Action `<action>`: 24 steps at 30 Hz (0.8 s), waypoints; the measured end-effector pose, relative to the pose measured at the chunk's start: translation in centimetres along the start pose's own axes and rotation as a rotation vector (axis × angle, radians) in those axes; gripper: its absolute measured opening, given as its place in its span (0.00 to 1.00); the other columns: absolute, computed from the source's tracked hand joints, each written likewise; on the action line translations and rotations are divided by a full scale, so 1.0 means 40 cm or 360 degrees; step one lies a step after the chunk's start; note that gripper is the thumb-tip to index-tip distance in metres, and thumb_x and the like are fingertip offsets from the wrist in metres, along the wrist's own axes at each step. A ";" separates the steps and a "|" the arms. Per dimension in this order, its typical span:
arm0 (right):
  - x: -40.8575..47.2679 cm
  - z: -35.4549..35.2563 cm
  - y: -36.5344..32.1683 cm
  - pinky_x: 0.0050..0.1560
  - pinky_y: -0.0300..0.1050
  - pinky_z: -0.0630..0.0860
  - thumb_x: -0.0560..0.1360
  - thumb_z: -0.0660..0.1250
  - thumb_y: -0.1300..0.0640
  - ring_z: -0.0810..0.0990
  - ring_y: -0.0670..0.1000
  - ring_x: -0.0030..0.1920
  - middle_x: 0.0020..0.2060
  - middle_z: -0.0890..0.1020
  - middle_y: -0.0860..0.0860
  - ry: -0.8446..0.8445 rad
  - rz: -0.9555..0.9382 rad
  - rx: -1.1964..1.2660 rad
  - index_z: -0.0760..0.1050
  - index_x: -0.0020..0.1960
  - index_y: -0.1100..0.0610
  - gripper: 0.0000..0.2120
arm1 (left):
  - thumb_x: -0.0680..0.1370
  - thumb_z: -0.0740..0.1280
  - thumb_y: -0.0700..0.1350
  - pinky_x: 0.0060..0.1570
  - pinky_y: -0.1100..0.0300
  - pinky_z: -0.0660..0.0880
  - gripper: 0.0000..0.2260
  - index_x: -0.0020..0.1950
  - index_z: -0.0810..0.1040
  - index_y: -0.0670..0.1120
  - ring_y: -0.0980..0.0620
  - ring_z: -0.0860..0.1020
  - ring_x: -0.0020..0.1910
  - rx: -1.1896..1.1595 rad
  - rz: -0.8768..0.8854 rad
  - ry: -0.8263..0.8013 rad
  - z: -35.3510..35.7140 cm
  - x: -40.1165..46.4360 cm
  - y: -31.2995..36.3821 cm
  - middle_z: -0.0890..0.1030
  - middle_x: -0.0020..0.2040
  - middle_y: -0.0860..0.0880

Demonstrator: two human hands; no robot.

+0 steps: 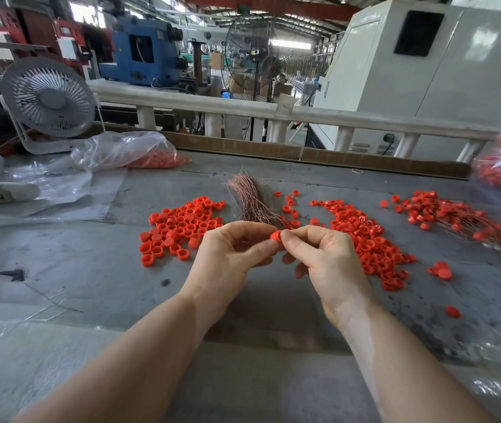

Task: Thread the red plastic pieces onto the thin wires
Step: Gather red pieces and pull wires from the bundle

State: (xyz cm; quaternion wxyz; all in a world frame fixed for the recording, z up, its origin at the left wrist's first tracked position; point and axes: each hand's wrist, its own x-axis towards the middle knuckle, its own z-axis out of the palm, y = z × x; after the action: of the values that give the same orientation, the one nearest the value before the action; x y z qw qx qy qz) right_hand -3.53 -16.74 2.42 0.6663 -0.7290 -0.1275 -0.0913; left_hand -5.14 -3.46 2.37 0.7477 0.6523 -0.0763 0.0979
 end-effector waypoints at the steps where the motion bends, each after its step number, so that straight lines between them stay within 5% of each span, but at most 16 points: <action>1: 0.000 0.000 0.000 0.26 0.33 0.69 0.73 0.68 0.60 0.76 0.41 0.30 0.27 0.80 0.46 -0.0004 0.0000 -0.0001 0.82 0.33 0.51 0.11 | 0.71 0.70 0.34 0.39 0.65 0.78 0.06 0.46 0.82 0.42 0.55 0.81 0.38 0.0003 -0.0001 -0.0001 0.000 0.000 0.000 0.84 0.40 0.46; 7: -0.003 -0.001 0.000 0.27 0.34 0.70 0.73 0.69 0.59 0.78 0.43 0.33 0.31 0.81 0.47 0.0036 -0.0089 0.0024 0.80 0.38 0.51 0.06 | 0.72 0.70 0.37 0.36 0.64 0.77 0.05 0.45 0.82 0.44 0.56 0.80 0.36 -0.0023 -0.0068 -0.0037 -0.002 0.002 -0.003 0.83 0.37 0.48; 24: -0.006 0.001 -0.008 0.34 0.31 0.73 0.71 0.70 0.66 0.79 0.39 0.33 0.31 0.81 0.36 0.0025 -0.0555 -0.0295 0.80 0.42 0.51 0.10 | 0.66 0.68 0.45 0.30 0.64 0.76 0.07 0.40 0.82 0.44 0.56 0.78 0.30 -0.0360 -0.0329 -0.0115 -0.007 0.003 -0.002 0.81 0.35 0.49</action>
State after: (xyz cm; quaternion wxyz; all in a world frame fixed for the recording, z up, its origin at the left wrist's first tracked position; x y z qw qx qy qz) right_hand -3.84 -16.70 2.66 0.5715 -0.7532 -0.2378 -0.2224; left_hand -4.99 -3.18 2.27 0.8192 0.5715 -0.0461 -0.0122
